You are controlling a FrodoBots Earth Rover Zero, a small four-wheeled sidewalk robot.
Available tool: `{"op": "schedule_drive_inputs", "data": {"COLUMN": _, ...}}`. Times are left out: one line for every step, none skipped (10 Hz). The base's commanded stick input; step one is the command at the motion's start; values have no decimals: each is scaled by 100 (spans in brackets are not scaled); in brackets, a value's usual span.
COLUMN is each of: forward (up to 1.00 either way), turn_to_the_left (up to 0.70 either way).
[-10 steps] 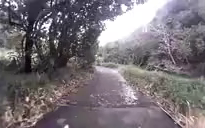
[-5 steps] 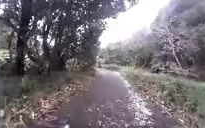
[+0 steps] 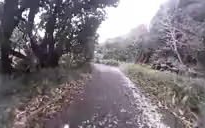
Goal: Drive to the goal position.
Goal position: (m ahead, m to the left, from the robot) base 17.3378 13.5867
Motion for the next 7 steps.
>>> {"op": "schedule_drive_inputs", "data": {"forward": 96, "turn_to_the_left": -30}}
{"op": "schedule_drive_inputs", "data": {"forward": 96, "turn_to_the_left": -13}}
{"op": "schedule_drive_inputs", "data": {"forward": 96, "turn_to_the_left": 0}}
{"op": "schedule_drive_inputs", "data": {"forward": 96, "turn_to_the_left": 0}}
{"op": "schedule_drive_inputs", "data": {"forward": 96, "turn_to_the_left": 0}}
{"op": "schedule_drive_inputs", "data": {"forward": 96, "turn_to_the_left": 0}}
{"op": "schedule_drive_inputs", "data": {"forward": 96, "turn_to_the_left": 0}}
